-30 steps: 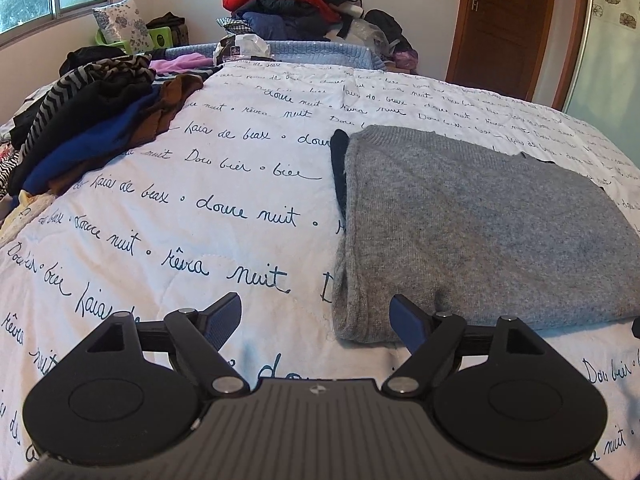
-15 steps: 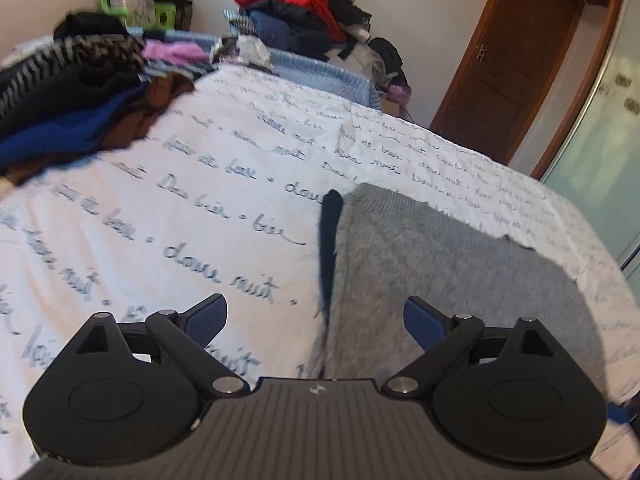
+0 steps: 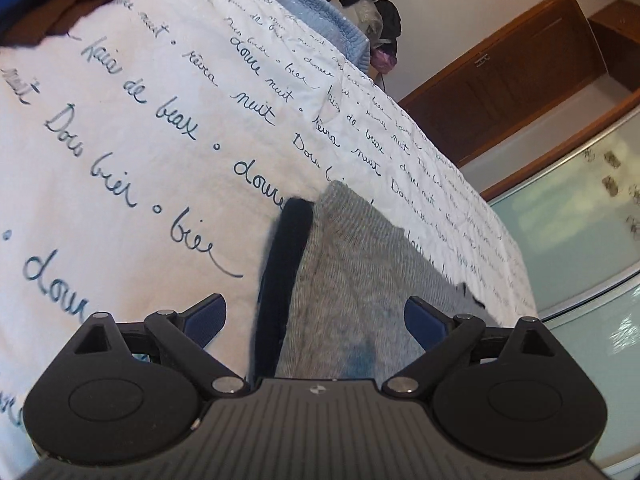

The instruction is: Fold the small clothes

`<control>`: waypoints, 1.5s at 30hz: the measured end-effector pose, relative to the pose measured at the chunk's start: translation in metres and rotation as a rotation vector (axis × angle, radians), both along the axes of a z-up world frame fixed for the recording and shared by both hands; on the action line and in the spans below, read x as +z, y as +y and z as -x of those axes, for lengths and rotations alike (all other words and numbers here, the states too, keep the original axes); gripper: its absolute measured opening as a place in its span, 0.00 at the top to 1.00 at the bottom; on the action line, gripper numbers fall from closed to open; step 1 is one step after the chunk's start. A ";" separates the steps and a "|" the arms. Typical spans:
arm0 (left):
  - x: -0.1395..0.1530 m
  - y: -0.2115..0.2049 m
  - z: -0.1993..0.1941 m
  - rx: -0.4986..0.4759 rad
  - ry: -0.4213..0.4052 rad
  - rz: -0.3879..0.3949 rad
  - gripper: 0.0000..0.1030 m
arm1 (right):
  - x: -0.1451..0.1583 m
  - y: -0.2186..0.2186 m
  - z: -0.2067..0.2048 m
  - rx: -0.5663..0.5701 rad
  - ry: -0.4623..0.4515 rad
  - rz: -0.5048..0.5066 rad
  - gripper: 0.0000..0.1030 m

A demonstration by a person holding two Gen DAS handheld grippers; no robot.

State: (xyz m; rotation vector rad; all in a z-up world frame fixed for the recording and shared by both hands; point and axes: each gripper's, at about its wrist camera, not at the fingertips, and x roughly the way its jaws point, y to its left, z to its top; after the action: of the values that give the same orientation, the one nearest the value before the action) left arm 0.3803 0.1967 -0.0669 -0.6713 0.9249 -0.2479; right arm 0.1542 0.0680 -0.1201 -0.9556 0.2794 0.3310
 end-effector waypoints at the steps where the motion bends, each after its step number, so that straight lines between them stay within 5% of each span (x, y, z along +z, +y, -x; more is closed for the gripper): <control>1: -0.003 0.000 -0.004 -0.007 0.005 0.027 0.09 | -0.003 0.004 -0.002 0.005 -0.013 0.010 0.29; 14: -0.026 -0.006 -0.051 -0.125 0.009 0.191 0.09 | -0.008 0.044 -0.036 0.079 -0.113 -0.012 0.31; 15: -0.027 -0.007 -0.054 -0.126 0.007 0.187 0.11 | -0.008 0.045 -0.038 0.090 -0.108 -0.014 0.34; 17: -0.028 -0.009 -0.058 -0.127 0.000 0.178 0.17 | -0.007 0.048 -0.041 0.110 -0.073 -0.027 0.59; 22: -0.032 -0.009 -0.063 -0.108 0.013 0.129 0.63 | -0.009 0.051 -0.036 0.137 -0.054 -0.032 0.83; 26: -0.039 -0.003 -0.061 -0.053 0.010 0.140 0.86 | -0.004 0.048 -0.036 0.148 -0.029 -0.055 0.88; 35: -0.007 -0.017 -0.043 -0.030 -0.068 -0.009 0.90 | 0.031 0.017 -0.042 0.134 0.038 -0.265 0.90; 45: 0.041 -0.047 -0.027 -0.032 -0.139 -0.061 0.90 | 0.061 -0.033 -0.034 0.085 0.000 -0.410 0.92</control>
State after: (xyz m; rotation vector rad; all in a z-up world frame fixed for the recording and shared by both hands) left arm 0.4074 0.1498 -0.0259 -0.5761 0.8076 -0.2900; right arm 0.1885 0.0351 -0.0587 -0.5647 0.1616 0.4461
